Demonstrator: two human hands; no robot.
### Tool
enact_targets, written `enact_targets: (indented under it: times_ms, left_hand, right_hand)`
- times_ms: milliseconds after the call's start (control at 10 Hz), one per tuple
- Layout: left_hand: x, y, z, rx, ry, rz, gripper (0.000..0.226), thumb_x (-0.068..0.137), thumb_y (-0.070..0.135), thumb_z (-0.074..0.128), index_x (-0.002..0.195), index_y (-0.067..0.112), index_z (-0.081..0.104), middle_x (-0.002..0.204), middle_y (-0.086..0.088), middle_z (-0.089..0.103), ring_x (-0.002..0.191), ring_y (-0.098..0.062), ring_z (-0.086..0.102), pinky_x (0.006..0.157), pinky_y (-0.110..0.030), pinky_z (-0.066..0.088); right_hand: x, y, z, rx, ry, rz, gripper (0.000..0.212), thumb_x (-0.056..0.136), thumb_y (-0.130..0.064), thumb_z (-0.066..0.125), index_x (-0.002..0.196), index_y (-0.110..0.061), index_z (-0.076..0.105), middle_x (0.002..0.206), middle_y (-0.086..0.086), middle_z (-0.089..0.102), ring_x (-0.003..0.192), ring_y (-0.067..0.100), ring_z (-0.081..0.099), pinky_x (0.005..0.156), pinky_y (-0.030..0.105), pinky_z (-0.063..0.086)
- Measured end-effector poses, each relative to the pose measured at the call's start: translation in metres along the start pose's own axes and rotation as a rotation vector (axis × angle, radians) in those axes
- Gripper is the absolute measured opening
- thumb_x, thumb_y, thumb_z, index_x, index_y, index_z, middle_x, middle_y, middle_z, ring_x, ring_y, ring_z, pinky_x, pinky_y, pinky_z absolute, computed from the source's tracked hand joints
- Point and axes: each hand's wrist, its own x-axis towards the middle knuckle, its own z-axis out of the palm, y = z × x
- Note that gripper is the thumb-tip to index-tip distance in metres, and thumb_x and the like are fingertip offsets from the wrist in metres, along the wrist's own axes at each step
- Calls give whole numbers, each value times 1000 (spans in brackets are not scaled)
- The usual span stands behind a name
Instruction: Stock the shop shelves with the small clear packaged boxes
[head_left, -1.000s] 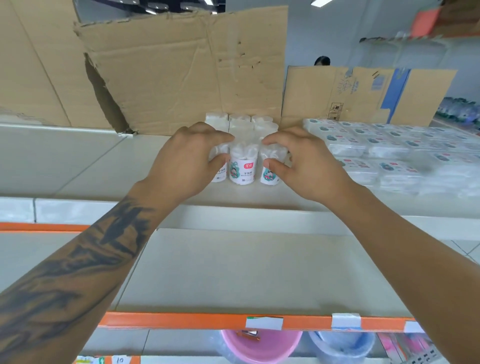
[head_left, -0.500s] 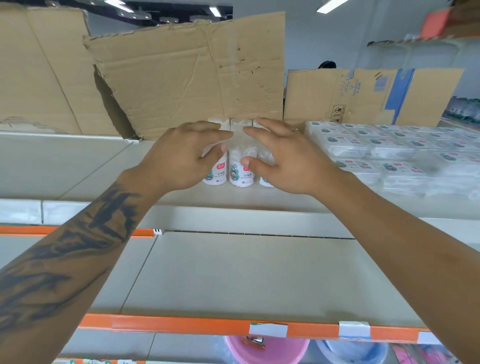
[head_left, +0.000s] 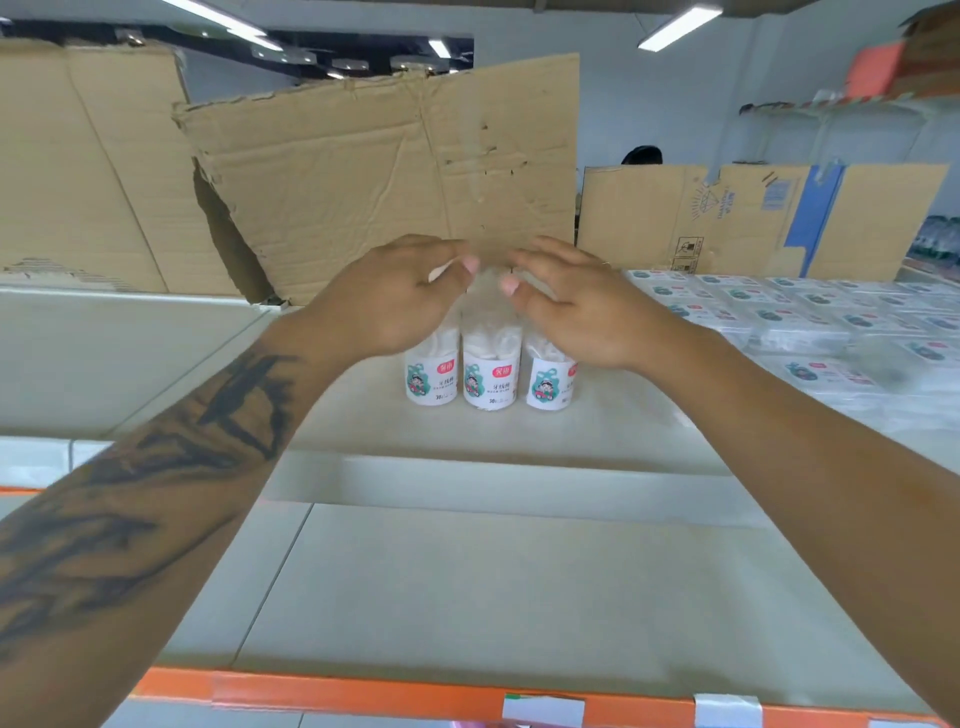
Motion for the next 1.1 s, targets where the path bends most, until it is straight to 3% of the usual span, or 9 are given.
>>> enact_targets:
  times_ms: [100, 200, 300, 400, 500, 700, 800, 1000, 1100]
  left_hand:
    - [24, 3, 1, 1, -223, -133, 55, 109, 51, 35, 159, 29, 36, 167, 5, 29, 153, -14, 25, 119, -24, 18]
    - [36, 3, 8, -88, -353, -203, 47, 111, 40, 37, 157, 29, 39, 165, 9, 31, 148, -9, 30, 106, -17, 22]
    - [39, 1, 11, -127, -363, -246, 47, 111, 38, 39, 157, 29, 39, 164, 11, 31, 144, -5, 30, 99, -14, 21]
    - [40, -2, 12, -125, -374, -246, 48, 110, 39, 39, 158, 29, 37, 164, 15, 29, 150, -6, 26, 111, -18, 19]
    - [45, -4, 6, -166, -358, -226, 44, 110, 40, 39, 153, 34, 44, 154, 17, 42, 137, -2, 36, 105, -16, 24]
    - [70, -15, 9, -111, -364, -249, 45, 110, 37, 42, 151, 19, 50, 159, 2, 44, 142, -15, 40, 115, -26, 28]
    - [76, -21, 16, -103, -352, -271, 44, 108, 27, 48, 149, 14, 51, 157, -2, 47, 142, -18, 42, 111, -25, 30]
    - [81, -20, 21, -129, -334, -279, 37, 108, 26, 46, 140, 12, 60, 147, -6, 56, 137, -23, 49, 100, -24, 34]
    - [80, -18, 19, -200, -225, -275, 34, 107, 32, 49, 123, 10, 69, 135, -11, 66, 125, -27, 59, 106, -33, 43]
  right_hand:
    - [21, 8, -1, 78, -86, 122, 62, 106, -59, 30, 160, -29, 29, 170, -5, 13, 157, 12, 6, 124, 32, 5]
    - [32, 14, 1, 188, -199, 189, 55, 108, -52, 28, 158, -28, 34, 167, -8, 22, 155, 13, 17, 119, 27, 13]
    - [35, 14, 6, 233, -228, 208, 54, 110, -47, 30, 159, -26, 30, 169, -9, 18, 155, 9, 12, 124, 27, 8]
    - [39, 17, 6, 228, -242, 216, 51, 111, -40, 31, 159, -22, 30, 167, -11, 21, 154, 7, 15, 121, 22, 9]
    - [40, 19, -3, 277, -213, 214, 44, 111, -38, 34, 153, -29, 43, 154, -17, 39, 142, 8, 38, 113, 21, 26]
    - [66, 21, -8, 179, -234, 223, 47, 111, -36, 30, 153, -19, 43, 162, -1, 36, 148, 17, 32, 112, 23, 23]
    - [75, 18, 3, 140, -297, 245, 44, 110, -34, 35, 147, -15, 50, 154, 5, 46, 138, 23, 44, 106, 27, 33]
    - [79, 15, 9, 93, -345, 248, 54, 110, -41, 32, 157, -14, 32, 161, 4, 34, 144, 23, 36, 113, 33, 29]
    - [76, 11, 3, 107, -291, 262, 53, 111, -41, 27, 152, -12, 41, 157, 10, 42, 141, 27, 42, 114, 34, 33]
